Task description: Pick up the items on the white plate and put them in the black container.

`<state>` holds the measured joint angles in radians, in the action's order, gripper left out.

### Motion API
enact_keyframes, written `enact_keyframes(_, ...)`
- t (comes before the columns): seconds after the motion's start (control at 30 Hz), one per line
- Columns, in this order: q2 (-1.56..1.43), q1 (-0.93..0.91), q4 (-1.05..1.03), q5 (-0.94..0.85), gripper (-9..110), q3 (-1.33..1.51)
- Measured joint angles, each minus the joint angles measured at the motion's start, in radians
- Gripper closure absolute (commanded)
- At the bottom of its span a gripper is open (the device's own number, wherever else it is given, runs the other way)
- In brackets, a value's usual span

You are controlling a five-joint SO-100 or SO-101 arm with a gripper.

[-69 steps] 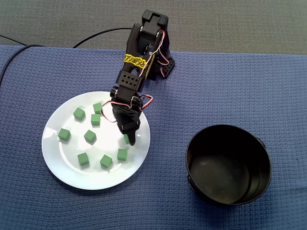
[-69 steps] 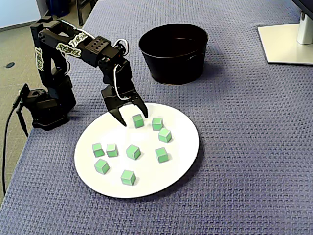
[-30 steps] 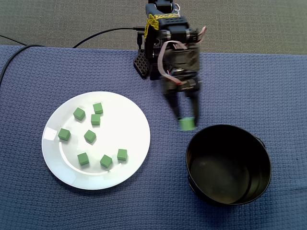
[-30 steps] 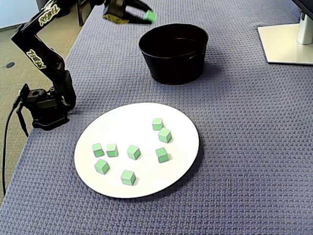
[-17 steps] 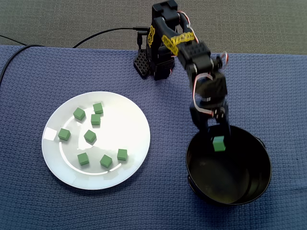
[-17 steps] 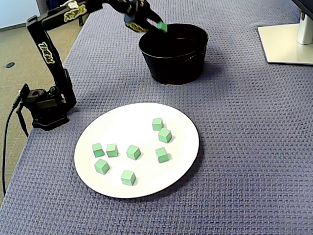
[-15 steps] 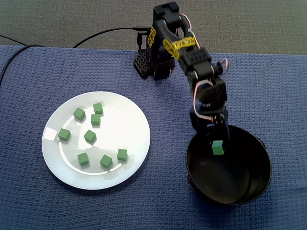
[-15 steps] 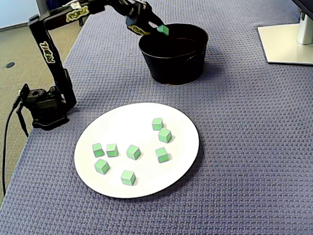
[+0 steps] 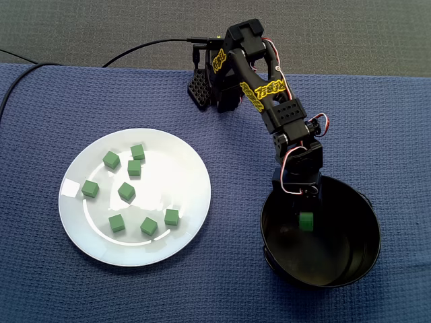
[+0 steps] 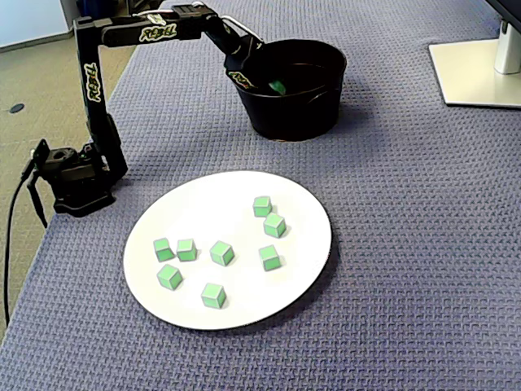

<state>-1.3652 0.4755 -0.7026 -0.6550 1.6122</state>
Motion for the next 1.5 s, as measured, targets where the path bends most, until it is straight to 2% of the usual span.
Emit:
enact_keyframes(0.23, -0.035, -0.012, -0.094, 0.000, 75, -0.057)
enact_keyframes(0.37, -0.175, -0.086, -0.239, 0.049, 78, -0.127)
enact_keyframes(0.57, -0.371, -0.321, -0.463, 0.216, 77, -0.216)
enact_keyframes(0.73, -0.391, -0.555, -0.574, 0.414, 74, -0.216)
enact_keyframes(0.87, -0.295, -0.692, -0.621, 0.560, 73, -0.216)
enact_keyframes(1.0, -0.167, -0.749, -0.653, 0.657, 72, -0.235)
enact_keyframes(1.5, 0.209, -0.752, -0.666, 0.773, 73, -0.353)
